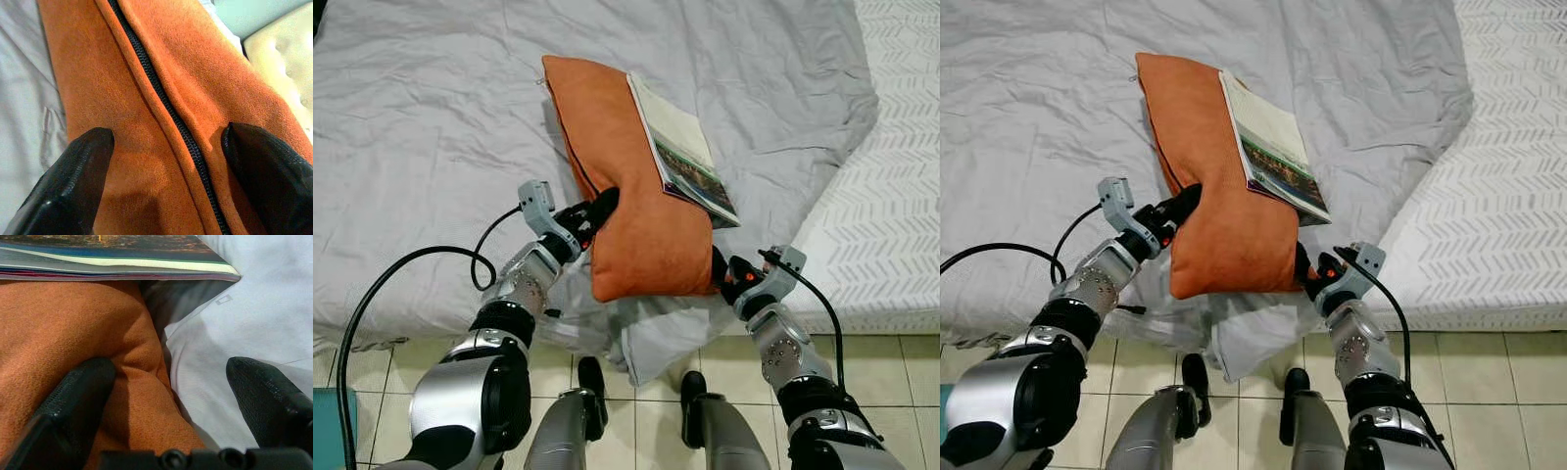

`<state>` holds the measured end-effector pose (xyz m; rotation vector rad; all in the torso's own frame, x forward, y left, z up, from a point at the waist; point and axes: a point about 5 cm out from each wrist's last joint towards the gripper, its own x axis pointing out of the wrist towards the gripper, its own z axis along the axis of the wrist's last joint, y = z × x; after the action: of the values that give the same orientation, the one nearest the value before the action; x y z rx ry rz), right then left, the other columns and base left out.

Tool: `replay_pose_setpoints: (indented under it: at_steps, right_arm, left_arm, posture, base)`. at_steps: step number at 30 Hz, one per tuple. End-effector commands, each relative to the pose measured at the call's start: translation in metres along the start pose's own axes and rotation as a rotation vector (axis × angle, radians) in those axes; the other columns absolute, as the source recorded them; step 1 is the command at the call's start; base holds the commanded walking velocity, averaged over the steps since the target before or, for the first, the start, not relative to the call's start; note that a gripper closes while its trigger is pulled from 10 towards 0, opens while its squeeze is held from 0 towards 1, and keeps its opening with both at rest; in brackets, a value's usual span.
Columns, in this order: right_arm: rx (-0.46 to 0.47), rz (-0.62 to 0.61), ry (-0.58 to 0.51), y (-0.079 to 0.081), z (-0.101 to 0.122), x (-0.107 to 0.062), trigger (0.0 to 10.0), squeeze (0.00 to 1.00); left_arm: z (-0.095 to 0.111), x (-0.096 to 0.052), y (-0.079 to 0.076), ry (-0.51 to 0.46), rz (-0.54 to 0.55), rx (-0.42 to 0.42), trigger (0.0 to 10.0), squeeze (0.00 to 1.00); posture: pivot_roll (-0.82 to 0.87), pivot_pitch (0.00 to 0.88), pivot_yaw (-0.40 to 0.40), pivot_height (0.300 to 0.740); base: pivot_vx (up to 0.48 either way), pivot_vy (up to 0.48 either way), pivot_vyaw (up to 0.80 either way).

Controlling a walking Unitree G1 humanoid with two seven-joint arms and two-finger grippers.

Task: Clean up the room

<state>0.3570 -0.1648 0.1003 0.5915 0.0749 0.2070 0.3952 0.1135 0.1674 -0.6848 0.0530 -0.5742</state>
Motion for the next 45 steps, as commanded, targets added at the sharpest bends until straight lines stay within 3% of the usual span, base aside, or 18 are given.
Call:
replay_pose_setpoints:
  at_steps: [1,4,5,8,13,21,34,38,40,41,44,45]
  right_arm:
    - [0.022,0.131,0.067,0.026,-0.019,0.005,10.0,0.00]
    - [0.019,0.148,0.080,0.029,-0.021,0.005,10.0,0.00]
    - [0.011,0.148,0.081,0.029,-0.021,0.006,0.0,0.00]
    - [0.019,0.144,0.077,0.031,-0.020,0.007,0.0,0.00]
    - [0.077,0.154,0.088,0.035,-0.022,0.008,0.0,0.00]
    - [0.116,0.144,0.116,0.031,-0.028,0.006,0.0,0.00]
    - [0.115,0.093,0.136,0.027,-0.026,0.008,0.0,0.00]
    - [0.009,0.168,0.089,0.045,-0.006,0.017,0.0,0.00]
    - [-0.011,0.224,0.064,0.057,0.002,0.019,0.0,0.00]
    - [-0.011,0.224,0.064,0.057,0.002,0.019,0.0,0.00]
    - [-0.036,0.300,-0.014,0.078,0.025,0.022,0.0,0.00]
    - [-0.036,0.300,-0.014,0.078,0.025,0.022,0.0,0.00]
  left_arm:
    - [-0.046,-0.002,-0.007,0.161,-0.052,-0.082,10.0,0.00]
    - [-0.056,-0.005,-0.008,0.194,-0.049,-0.094,10.0,0.00]
    - [-0.062,-0.006,-0.007,0.209,-0.040,-0.093,0.0,0.00]
    - [-0.075,-0.011,-0.005,0.240,-0.023,-0.080,0.0,0.00]
    - [-0.077,-0.014,-0.002,0.246,-0.005,-0.047,0.0,0.00]
    - [-0.075,-0.016,0.002,0.264,0.015,0.110,0.0,0.00]
    - [-0.057,-0.013,0.004,0.167,0.035,0.121,0.0,0.00]
    - [-0.028,-0.013,0.001,0.082,-0.030,0.267,0.0,0.00]
    - [-0.013,-0.016,0.000,0.048,-0.043,0.347,0.0,0.00]
    - [-0.013,-0.016,0.000,0.048,-0.043,0.347,0.0,0.00]
    - [0.021,-0.024,-0.003,-0.040,-0.033,0.496,0.0,0.00]
    - [0.021,-0.024,-0.003,-0.040,-0.033,0.496,0.0,0.00]
  posture:
    - [-0.07,0.602,0.093,0.740]
    - [-0.07,0.599,0.092,0.740]
    - [-0.07,0.597,0.091,0.740]
    - [-0.07,0.595,0.086,0.740]
    - [-0.07,0.592,0.080,0.740]
    - [-0.07,0.579,0.067,0.740]
    - [-0.07,0.527,0.051,0.740]
    - [-0.07,0.403,0.039,0.740]
    - [-0.07,0.364,0.036,0.740]
    - [-0.07,0.364,0.036,0.740]
    - [-0.05,0.246,0.026,0.740]
    - [-0.05,0.246,0.026,0.740]
  base:
    - [0.000,0.000,0.00]
    - [0.000,0.000,0.00]
    - [0.000,0.000,0.00]
    - [0.000,0.000,0.00]
    - [0.000,0.000,0.00]
    - [0.000,0.000,0.00]
    - [0.000,0.000,0.00]
    - [0.000,0.000,0.00]
    - [0.000,0.000,0.00]
    - [0.000,0.000,0.00]
    - [0.000,0.000,0.00]
    - [0.000,0.000,0.00]
